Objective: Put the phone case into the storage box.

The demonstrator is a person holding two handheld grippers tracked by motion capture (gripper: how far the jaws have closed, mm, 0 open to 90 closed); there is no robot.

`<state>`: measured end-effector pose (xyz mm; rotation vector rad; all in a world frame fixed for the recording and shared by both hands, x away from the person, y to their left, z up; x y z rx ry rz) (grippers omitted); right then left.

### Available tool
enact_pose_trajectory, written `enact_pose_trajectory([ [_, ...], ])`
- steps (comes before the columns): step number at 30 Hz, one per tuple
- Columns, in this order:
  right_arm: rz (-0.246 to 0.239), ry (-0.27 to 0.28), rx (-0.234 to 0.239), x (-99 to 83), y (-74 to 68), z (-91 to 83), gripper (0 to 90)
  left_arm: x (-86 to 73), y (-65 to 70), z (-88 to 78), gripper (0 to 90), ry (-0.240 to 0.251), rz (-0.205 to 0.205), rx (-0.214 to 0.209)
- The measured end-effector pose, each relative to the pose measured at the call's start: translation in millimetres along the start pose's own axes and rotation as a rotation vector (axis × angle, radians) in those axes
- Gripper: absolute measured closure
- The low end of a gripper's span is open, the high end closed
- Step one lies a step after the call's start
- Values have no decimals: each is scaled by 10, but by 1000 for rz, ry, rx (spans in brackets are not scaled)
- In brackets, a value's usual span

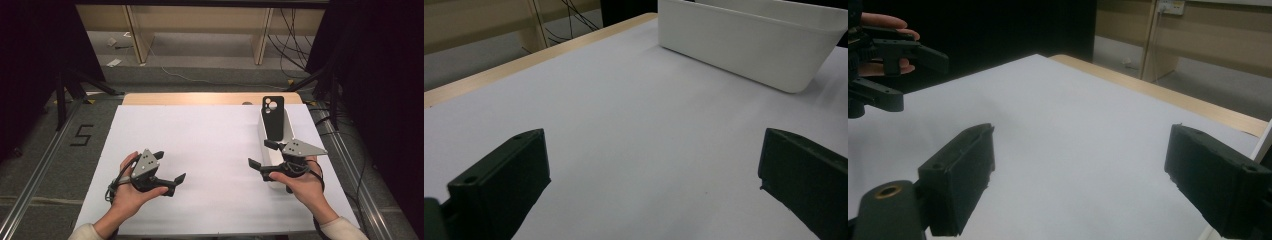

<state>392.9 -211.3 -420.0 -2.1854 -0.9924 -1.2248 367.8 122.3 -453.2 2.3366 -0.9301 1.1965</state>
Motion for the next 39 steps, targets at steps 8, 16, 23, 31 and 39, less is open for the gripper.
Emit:
enact_pose_trajectory([
  [8, -3, 7, -7, -43, -13, -50, 140, -1, -5, -3, 0, 1, -1, -1],
  [16, 6, 21, -18, -69, 5, -110, 144, -2, -7, -1, 0, 1, -4, 0],
  [23, 8, 31, -32, -92, 20, -163, 146, -4, -12, -4, 0, 0, -3, 2],
  [31, 12, 39, -47, -134, 33, -217, 147, -5, -13, -4, 0, -1, -3, 3],
  [39, 12, 38, -58, -162, 33, -252, 146, -9, -14, -3, 0, -3, -7, 1],
])
Point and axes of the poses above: each handheld gripper's, and its own axes: z roughly forward along the jaws, x roughly out of its top, y roughly to its right, the point moved 5 cm from there along z, roughly forward along the jaws, and after that the axes turned 12 degrees about -y, right-handed, at the moved point
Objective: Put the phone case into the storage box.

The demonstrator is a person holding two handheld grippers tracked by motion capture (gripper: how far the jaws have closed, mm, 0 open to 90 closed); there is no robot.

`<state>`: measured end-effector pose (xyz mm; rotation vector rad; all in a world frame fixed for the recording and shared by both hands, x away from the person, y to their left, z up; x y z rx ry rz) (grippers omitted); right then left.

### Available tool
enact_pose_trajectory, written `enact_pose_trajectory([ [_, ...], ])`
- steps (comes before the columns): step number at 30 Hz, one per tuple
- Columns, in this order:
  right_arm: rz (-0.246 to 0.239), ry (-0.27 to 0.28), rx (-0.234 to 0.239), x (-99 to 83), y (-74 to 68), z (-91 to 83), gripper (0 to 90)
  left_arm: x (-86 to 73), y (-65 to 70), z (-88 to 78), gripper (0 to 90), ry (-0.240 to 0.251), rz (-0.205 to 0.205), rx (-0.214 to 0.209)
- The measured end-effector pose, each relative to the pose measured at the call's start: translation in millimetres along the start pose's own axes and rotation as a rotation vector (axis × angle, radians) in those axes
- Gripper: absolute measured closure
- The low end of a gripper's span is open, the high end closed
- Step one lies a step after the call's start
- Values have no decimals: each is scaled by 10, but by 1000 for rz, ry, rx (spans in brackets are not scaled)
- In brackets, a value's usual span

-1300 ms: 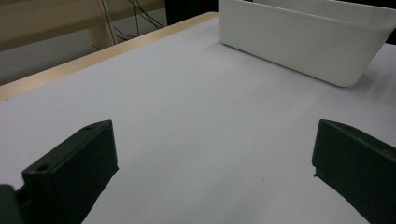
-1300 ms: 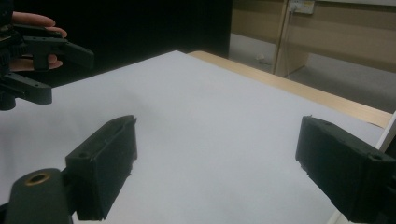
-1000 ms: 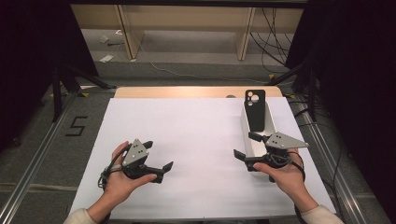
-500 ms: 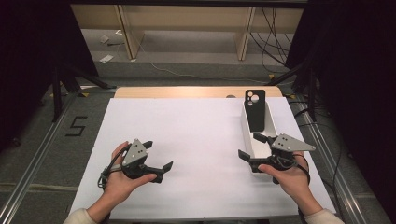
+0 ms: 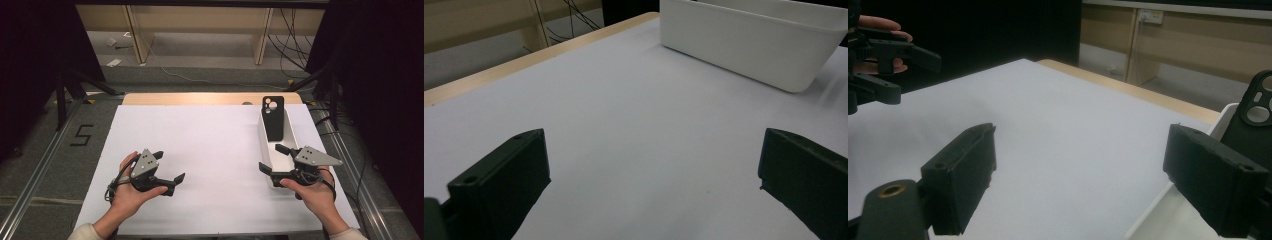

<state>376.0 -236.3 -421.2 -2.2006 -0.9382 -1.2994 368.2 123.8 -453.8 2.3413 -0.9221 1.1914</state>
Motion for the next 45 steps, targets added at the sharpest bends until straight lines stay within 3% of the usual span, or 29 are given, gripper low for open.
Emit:
enact_pose_trajectory([
  [45, 11, -2, -51, -156, 55, -130, 144, -5, -7, 4, 0, 1, -3, 3],
])
Point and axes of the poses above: each handheld gripper's, and its own axes: z roughly forward along the jaws, x roughly out of its top, y roughly to its right, the point moved 5 cm from there along z, roughly forward along the jaws, and after that the axes turned 12 degrees about -y, right-handed, at the moved point
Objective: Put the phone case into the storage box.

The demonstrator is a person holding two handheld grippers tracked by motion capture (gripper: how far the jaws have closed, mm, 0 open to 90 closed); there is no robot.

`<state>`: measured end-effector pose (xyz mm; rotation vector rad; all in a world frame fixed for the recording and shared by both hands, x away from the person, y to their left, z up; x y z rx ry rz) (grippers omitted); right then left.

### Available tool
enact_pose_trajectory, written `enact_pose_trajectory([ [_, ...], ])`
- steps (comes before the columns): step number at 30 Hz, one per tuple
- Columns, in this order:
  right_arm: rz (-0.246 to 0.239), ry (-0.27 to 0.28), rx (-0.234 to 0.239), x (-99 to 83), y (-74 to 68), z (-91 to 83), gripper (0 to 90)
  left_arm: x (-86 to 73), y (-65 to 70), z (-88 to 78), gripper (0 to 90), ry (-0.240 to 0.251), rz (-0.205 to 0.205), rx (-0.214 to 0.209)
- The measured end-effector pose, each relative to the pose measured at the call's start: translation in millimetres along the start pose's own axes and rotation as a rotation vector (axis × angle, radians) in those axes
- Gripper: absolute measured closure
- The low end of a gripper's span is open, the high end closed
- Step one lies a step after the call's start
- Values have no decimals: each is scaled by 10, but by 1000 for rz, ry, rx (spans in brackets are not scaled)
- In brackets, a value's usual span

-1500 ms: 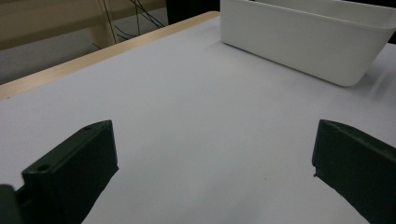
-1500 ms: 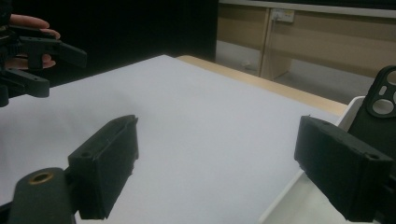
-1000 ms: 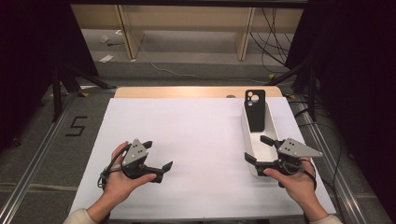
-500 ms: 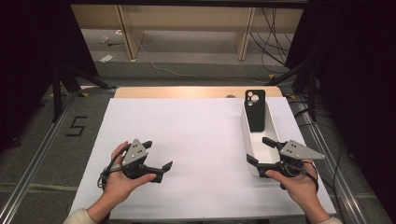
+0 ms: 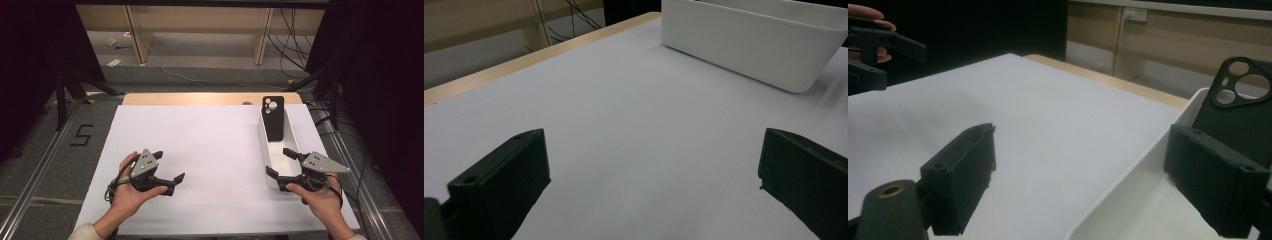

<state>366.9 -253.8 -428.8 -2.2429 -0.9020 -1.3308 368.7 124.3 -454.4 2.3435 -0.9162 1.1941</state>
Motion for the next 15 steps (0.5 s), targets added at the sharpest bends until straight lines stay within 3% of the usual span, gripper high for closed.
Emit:
enact_pose_trajectory([
  [15, 1, 2, -1, -9, -11, 18, 140, -1, -3, 5, 0, -2, -1, -1],
])
Point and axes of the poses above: each handheld gripper's, and its own axes: z roughly forward along the jaws, x roughly out of its top, y roughly to its right, the point moved 5 cm from there along z, roughly forward along the jaws, and after that the axes turned 12 degrees about -y, right-handed, at the moved point
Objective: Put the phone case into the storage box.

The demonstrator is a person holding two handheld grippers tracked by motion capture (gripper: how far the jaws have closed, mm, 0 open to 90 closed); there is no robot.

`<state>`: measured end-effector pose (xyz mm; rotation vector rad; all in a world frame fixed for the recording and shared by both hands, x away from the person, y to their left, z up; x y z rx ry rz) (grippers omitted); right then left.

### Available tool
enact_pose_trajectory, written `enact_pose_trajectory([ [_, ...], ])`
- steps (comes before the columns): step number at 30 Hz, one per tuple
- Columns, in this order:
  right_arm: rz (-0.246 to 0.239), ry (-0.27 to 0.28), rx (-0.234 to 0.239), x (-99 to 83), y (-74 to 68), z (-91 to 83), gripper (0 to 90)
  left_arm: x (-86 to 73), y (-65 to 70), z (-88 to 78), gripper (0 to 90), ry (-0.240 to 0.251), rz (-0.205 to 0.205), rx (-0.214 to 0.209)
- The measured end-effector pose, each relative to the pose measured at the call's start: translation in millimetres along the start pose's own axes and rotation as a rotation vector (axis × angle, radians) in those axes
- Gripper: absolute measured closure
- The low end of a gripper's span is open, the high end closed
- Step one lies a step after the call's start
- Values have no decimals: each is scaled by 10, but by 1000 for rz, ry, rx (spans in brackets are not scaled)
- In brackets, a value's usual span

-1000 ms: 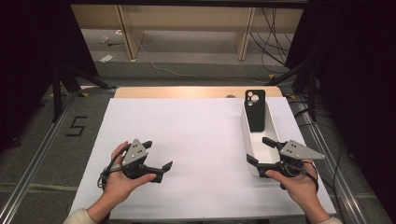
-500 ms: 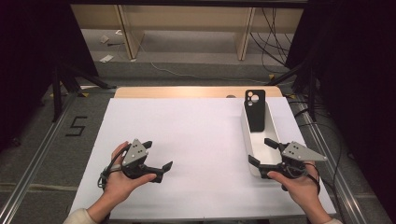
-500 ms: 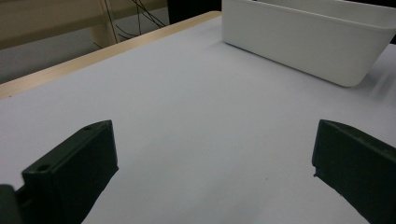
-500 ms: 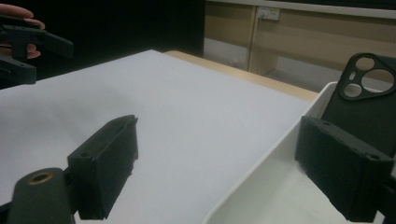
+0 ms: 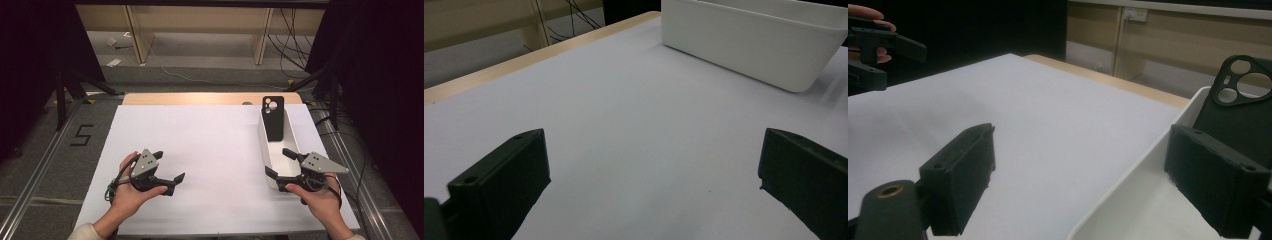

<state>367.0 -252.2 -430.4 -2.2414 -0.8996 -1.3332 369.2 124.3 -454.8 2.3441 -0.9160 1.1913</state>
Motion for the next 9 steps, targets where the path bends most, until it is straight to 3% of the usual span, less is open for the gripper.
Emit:
enact_pose_trajectory([
  [9, 1, 2, 7, 7, -9, 13, 133, 1, -3, 10, 0, -1, -3, -2],
])
Point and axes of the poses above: each handheld gripper's, and its own axes: z roughly forward along the jaws, x roughly out of its top, y roughly to its right, the point moved 5 cm from there along z, roughly forward along the jaws, and after that the axes turned 12 degrees about -y, right-handed, at the moved point
